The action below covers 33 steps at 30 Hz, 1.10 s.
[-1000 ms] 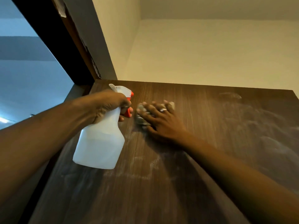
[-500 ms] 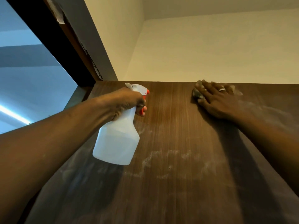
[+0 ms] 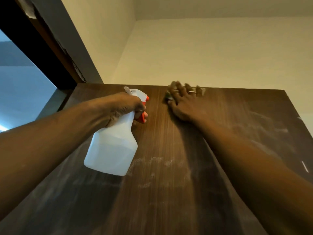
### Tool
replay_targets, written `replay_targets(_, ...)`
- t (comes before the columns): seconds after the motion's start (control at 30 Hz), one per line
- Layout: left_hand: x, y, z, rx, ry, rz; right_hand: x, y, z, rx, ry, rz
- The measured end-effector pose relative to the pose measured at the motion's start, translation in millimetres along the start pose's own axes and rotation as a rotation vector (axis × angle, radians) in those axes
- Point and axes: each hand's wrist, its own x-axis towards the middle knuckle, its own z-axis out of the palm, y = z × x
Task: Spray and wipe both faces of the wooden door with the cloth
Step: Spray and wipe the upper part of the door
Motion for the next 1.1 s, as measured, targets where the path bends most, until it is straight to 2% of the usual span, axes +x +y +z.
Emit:
replay_targets(0.07, -6, 0, 13, -0.009, -0.028, 0.003, -42, 9, 4, -0.032, -0.008, -0.077)
replay_targets(0.13, -9, -2, 23, -0.021, -0.049, 0.015, -84, 40, 8, -0.057, 0.007, -0.061)
replay_targets(0.23, -11, -8, 37, -0.039, -0.069, 0.004, -112, 99, -2, -0.032, -0.026, 0.152)
replay_targets(0.3, -7, -8, 44, -0.036, -0.081, -0.004, -99, 124, -9, -0.018, -0.041, 0.309)
replay_targets(0.37, -3, -5, 46, -0.039, -0.072, -0.004, -71, 129, -13, 0.0, -0.048, 0.352)
replay_targets(0.53, 8, 13, 56, -0.049, -0.038, 0.012, -23, 89, -21, -0.011, -0.067, 0.162)
replay_targets(0.67, 5, 26, 76, -0.049, -0.007, 0.024, -71, 75, -6, -0.024, -0.024, -0.07)
replay_targets(0.77, -2, 35, 93, -0.068, 0.006, 0.009, -123, 108, 3, -0.019, 0.01, -0.154)
replay_targets(0.93, -8, 46, 118, -0.084, 0.011, 0.004, -116, 211, -7, 0.005, 0.015, 0.182)
replay_targets(1.0, -7, 48, 125, -0.096, 0.009, -0.011, -86, 219, -15, 0.028, 0.012, 0.26)
replay_targets(1.1, -6, 55, 139, -0.073, -0.013, -0.023, -45, 191, -19, 0.023, 0.014, 0.229)
